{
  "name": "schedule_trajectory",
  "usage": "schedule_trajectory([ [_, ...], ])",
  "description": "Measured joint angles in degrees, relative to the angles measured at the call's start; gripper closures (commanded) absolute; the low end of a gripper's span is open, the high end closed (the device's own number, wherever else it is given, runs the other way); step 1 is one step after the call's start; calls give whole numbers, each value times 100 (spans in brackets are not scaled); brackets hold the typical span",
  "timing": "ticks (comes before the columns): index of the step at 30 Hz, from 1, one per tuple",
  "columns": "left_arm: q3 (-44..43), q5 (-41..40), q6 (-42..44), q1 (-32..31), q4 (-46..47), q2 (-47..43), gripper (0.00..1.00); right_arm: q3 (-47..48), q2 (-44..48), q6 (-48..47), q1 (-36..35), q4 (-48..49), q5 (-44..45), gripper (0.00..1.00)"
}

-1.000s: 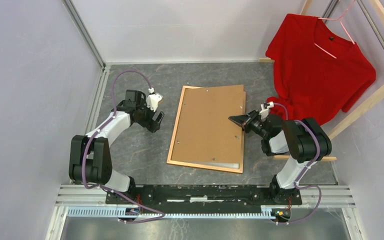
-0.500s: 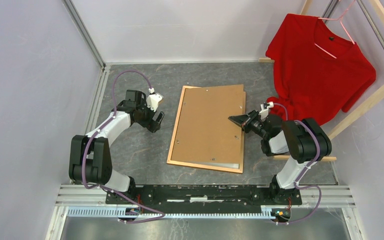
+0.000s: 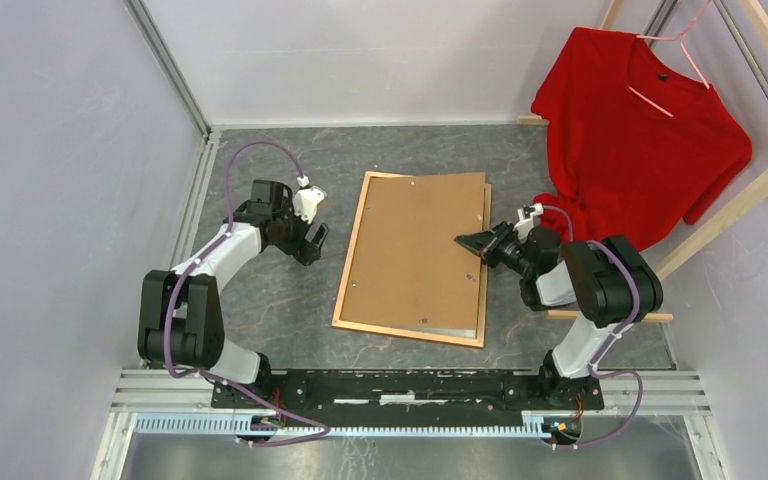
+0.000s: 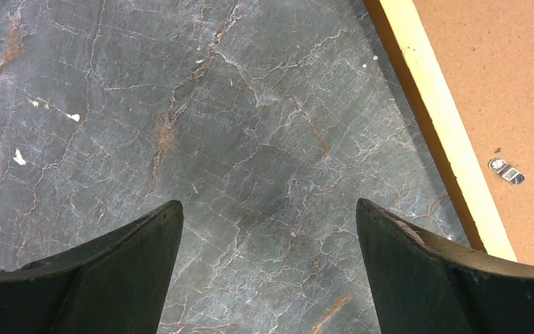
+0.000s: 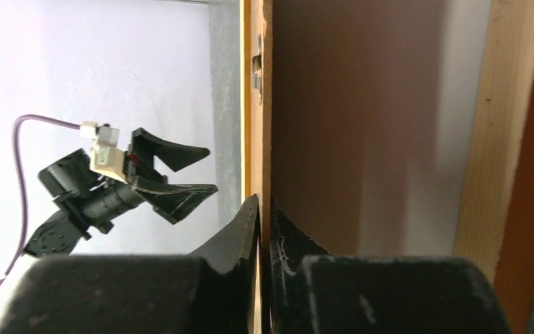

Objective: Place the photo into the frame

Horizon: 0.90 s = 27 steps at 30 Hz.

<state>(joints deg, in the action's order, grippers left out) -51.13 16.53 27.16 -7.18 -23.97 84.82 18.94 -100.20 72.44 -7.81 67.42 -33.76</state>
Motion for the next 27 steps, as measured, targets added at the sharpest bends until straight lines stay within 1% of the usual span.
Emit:
schedule_trajectory([
  [2, 0, 0, 0, -2, 0, 0, 0, 70, 70, -188, -31, -319, 42, 73],
  [5, 17, 0, 0, -2, 2, 0, 0, 238, 337, -686, -107, -1113, 153, 61],
  [7, 39, -2, 0, -2, 0, 0, 0, 415, 540, -1075, -173, -1751, 258, 47],
  [9, 55, 0, 0, -2, 0, 0, 0, 605, 682, -1405, -236, -2299, 361, 35],
  [10, 57, 0, 0, -2, -2, 0, 0, 732, 748, -1600, -280, -2632, 439, 25],
  [11, 57, 0, 0, -2, 0, 0, 0, 826, 787, -1738, -308, -2855, 498, 5],
  [12, 59, 2, 0, -2, -2, 0, 0, 1158, 898, -2199, -428, -3654, 758, 2],
  [13, 59, 2, 0, -2, -2, 0, 0, 1187, 903, -2253, -437, -3724, 774, 2],
  [20, 76, 0, 0, -2, -2, 0, 0, 1869, 1113, -3182, -804, -5445, 1574, 2],
  [27, 90, -2, 0, -2, 0, 0, 0, 2444, 1178, -3786, -1207, -6704, 2476, 2],
])
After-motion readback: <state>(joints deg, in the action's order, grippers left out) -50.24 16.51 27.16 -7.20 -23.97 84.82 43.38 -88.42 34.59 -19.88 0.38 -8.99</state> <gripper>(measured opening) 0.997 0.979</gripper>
